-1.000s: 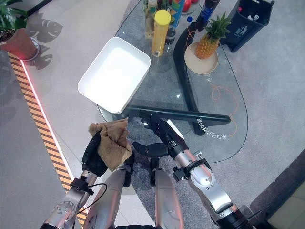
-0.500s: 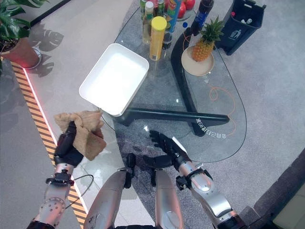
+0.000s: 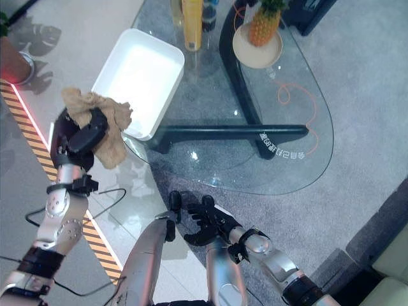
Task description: Wipe the table with a cloth and put it in the basket.
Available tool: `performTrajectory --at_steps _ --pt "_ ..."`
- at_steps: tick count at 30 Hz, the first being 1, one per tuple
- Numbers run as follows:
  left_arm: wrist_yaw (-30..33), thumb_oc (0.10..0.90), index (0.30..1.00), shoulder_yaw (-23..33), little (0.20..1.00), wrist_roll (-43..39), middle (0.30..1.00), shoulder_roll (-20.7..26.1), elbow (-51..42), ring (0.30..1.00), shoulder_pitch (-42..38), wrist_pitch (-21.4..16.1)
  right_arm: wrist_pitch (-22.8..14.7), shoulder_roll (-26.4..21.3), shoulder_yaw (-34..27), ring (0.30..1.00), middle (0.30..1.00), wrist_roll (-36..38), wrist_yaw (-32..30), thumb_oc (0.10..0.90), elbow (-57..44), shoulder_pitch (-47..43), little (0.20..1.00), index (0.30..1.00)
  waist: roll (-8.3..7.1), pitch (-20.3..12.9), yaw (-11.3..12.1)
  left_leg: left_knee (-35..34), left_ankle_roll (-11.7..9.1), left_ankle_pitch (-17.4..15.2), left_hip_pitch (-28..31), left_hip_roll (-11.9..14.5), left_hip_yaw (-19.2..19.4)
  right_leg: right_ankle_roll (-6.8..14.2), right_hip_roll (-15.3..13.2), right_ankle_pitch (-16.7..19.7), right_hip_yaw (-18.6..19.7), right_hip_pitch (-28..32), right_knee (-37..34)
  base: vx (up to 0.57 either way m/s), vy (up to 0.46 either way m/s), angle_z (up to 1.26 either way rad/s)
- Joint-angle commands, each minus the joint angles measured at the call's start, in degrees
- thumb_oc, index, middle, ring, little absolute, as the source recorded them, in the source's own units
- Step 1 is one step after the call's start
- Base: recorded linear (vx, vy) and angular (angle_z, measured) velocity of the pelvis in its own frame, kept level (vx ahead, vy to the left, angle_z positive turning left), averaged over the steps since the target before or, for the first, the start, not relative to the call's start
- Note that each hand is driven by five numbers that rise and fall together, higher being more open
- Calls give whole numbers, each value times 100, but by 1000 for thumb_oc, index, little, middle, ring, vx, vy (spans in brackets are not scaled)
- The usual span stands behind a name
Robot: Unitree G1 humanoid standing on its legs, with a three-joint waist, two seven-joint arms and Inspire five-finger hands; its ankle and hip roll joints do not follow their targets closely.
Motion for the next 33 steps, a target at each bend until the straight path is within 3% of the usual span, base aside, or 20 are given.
performTrajectory --at_steps 1,4,5,10,20,27,33 --pt "402 100 300 254 200 839 300 616 -150 300 -978 -544 -233 28 367 900 900 386 148 800 -194 -133 900 900 23 -159 -83 894 174 -749 -370 -313 194 317 174 858 -48 312 -1251 -43 4 -12" --pt "841 100 300 66 200 1296 300 1009 336 300 -1546 -528 -261 124 497 900 900 454 123 800 -166 -319 900 900 -83 -159 -113 772 205 -770 -521 -277 232 376 204 970 38 277 -1607 -24 7 -15" --pt "900 100 300 29 200 1367 300 1047 397 300 -1575 -523 -256 148 524 900 900 461 120 800 -155 -307 900 900 -77 -159 -101 781 198 -939 -403 -273 186 386 218 841 29 402 -1616 34 31 -8" --pt "1559 100 300 -266 200 1939 300 1615 1122 300 -2477 -589 -284 234 605 900 900 554 65 800 -208 -565 900 900 -301 -159 -173 482 205 -902 -581 -128 185 415 227 1053 115 405 -2208 -42 -6 -10" --pt "2471 100 300 -1140 200 2859 300 2108 2306 300 -4064 -383 -258 409 480 900 900 668 109 800 -256 -850 900 900 -540 -159 -359 93 134 -825 -895 27 187 499 110 1365 7 7 -2628 -18 5 1" --pt "3032 100 300 -2105 200 3262 300 2153 2879 300 -5305 -4 -432 338 635 900 900 947 106 800 -23 -1087 900 900 -561 -159 -526 -39 123 -801 -1143 102 125 524 37 1475 -124 -539 -2528 7 20 4" --pt "2763 100 300 -2550 200 2963 300 1770 3446 300 -5841 361 -480 325 693 900 900 979 93 800 196 -1294 900 900 -425 -159 -676 -48 106 -745 -1329 41 55 463 48 1483 -158 -1030 -2238 7 62 -1"
